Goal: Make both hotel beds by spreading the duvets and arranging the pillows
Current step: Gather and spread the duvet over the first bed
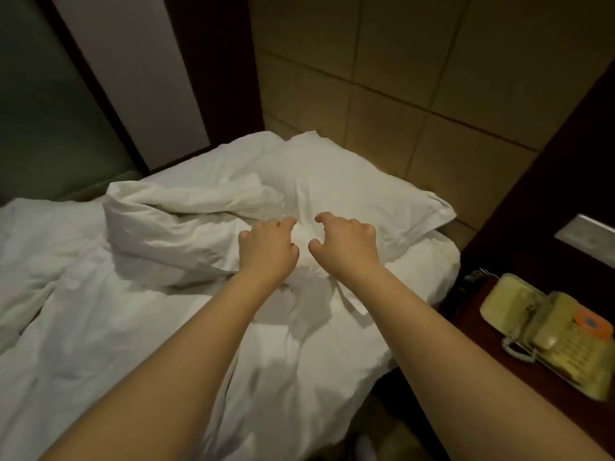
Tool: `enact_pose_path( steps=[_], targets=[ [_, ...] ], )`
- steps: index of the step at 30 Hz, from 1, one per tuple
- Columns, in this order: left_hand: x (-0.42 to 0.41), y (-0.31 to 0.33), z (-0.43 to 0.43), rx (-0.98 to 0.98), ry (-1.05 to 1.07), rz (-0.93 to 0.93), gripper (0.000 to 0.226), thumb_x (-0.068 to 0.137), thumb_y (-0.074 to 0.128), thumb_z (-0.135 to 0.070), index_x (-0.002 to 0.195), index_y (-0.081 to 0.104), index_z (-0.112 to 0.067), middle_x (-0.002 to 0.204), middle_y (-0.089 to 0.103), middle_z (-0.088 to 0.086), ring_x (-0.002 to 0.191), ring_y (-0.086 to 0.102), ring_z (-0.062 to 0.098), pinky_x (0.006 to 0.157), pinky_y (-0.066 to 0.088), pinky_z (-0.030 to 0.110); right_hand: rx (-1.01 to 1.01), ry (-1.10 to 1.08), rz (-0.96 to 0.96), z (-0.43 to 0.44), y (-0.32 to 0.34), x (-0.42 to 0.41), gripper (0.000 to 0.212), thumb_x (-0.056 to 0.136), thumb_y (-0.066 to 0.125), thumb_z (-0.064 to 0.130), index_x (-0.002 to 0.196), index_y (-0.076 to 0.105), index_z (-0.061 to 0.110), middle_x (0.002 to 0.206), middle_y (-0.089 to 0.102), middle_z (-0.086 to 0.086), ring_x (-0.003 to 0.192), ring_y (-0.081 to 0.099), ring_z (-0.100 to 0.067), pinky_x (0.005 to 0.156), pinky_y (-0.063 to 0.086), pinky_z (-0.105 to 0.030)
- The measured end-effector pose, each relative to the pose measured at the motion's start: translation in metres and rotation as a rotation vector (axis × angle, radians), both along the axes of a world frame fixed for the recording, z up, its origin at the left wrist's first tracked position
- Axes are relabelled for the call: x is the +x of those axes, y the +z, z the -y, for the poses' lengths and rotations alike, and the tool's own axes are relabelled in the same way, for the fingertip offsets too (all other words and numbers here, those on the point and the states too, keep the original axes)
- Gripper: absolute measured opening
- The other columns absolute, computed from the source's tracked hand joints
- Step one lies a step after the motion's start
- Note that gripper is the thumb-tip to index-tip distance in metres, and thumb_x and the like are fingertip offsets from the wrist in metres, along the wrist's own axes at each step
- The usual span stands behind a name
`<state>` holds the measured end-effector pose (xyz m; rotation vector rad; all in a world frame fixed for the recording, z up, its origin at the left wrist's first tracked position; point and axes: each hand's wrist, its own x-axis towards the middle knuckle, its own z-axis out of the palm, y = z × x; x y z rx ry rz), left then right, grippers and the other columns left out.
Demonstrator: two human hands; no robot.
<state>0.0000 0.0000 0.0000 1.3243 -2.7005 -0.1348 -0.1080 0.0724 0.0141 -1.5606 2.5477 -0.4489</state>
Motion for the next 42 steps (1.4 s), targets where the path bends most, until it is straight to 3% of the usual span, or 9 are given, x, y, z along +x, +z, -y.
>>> enact_pose_path(
  steps=[11,16,20,24,27,30,33,37,42],
  targets=[
    [0.006,-0.071,0.063,0.175,0.363,0.360,0.055,0.087,0.055,-0.044,0.137,0.036,-0.029,0.134,0.041,0.006,0.125,0.036,0.028,0.097,0.031,0.042,0.229,0.421,0.131,0.116,-0.069,-0.031,0.071,0.082,0.059,0.045,0.145,0.030,0.028,0.138,0.049,-0.002,0.123,0.046,-0.028,0.098,0.032,-0.043],
    [0.018,-0.091,0.063,-0.071,0.390,0.113,0.006,0.072,0.062,-0.011,0.077,0.062,-0.014,0.073,0.058,0.009,0.071,0.059,0.031,0.067,0.029,0.034,0.370,0.547,0.177,0.129,-0.109,-0.026,0.100,0.072,0.068,0.059,0.149,0.014,0.027,0.148,0.033,-0.002,0.130,0.035,-0.031,0.102,0.031,-0.046],
    [0.020,-0.089,0.072,-0.191,0.453,-0.046,0.011,0.071,0.053,-0.018,0.065,0.056,-0.010,0.060,0.051,0.009,0.053,0.051,0.029,0.057,0.027,0.029,0.315,0.526,0.230,0.144,-0.132,-0.019,0.061,0.091,0.055,0.036,0.143,0.030,0.017,0.136,0.049,-0.009,0.120,0.048,-0.032,0.096,0.038,-0.041],
    [0.017,-0.078,0.080,-0.275,0.572,-0.210,0.039,0.074,0.051,-0.025,0.106,0.062,-0.006,0.097,0.059,0.019,0.084,0.057,0.039,0.070,0.045,0.043,0.099,0.198,0.640,0.183,-0.099,-0.021,0.036,0.101,0.033,0.022,0.126,0.052,0.005,0.130,0.055,-0.015,0.119,0.052,-0.034,0.097,0.038,-0.035],
    [0.021,-0.071,0.080,-0.095,0.682,-0.185,0.084,0.075,0.071,-0.044,0.145,0.033,-0.018,0.142,0.037,0.020,0.124,0.040,0.040,0.096,0.038,0.051,-0.090,-0.066,1.205,0.232,-0.046,-0.029,0.037,0.098,0.034,0.013,0.125,0.053,-0.004,0.120,0.059,-0.021,0.116,0.055,-0.034,0.096,0.046,-0.039],
    [0.021,-0.074,0.090,0.201,0.705,-0.257,0.116,0.068,0.068,-0.065,0.151,-0.003,-0.027,0.157,0.003,0.017,0.142,0.013,0.034,0.113,0.023,0.048,-0.285,-0.124,1.559,0.252,0.006,-0.017,0.028,0.096,0.037,0.005,0.094,0.064,0.001,0.086,0.060,-0.011,0.099,0.056,-0.028,0.083,0.048,-0.036],
    [0.008,-0.073,0.114,0.428,0.728,-0.356,0.115,0.066,0.059,-0.075,0.152,0.004,-0.021,0.156,0.009,0.015,0.142,0.016,0.030,0.114,0.023,0.041,-0.227,-0.046,1.508,0.239,0.014,0.015,0.017,0.086,0.047,0.007,0.085,0.063,0.012,0.100,0.067,-0.013,0.103,0.060,-0.033,0.097,0.048,-0.043],
    [0.006,-0.061,0.151,0.343,0.734,-0.402,0.061,0.090,0.046,-0.050,0.126,0.054,-0.001,0.127,0.055,0.021,0.117,0.051,0.036,0.093,0.039,0.036,-0.242,-0.032,1.502,0.233,0.002,0.019,0.022,0.083,0.054,0.013,0.103,0.062,0.010,0.102,0.063,-0.011,0.103,0.059,-0.031,0.095,0.047,-0.043],
    [0.011,-0.028,0.190,0.458,0.890,-0.935,0.027,0.097,0.039,-0.017,0.104,0.062,-0.004,0.108,0.062,0.018,0.101,0.058,0.032,0.090,0.047,0.038,-0.235,0.143,0.900,0.216,-0.038,-0.007,0.078,0.080,0.067,0.041,0.146,0.029,0.022,0.136,0.047,0.003,0.122,0.047,-0.022,0.101,0.041,-0.040]
  ],
)
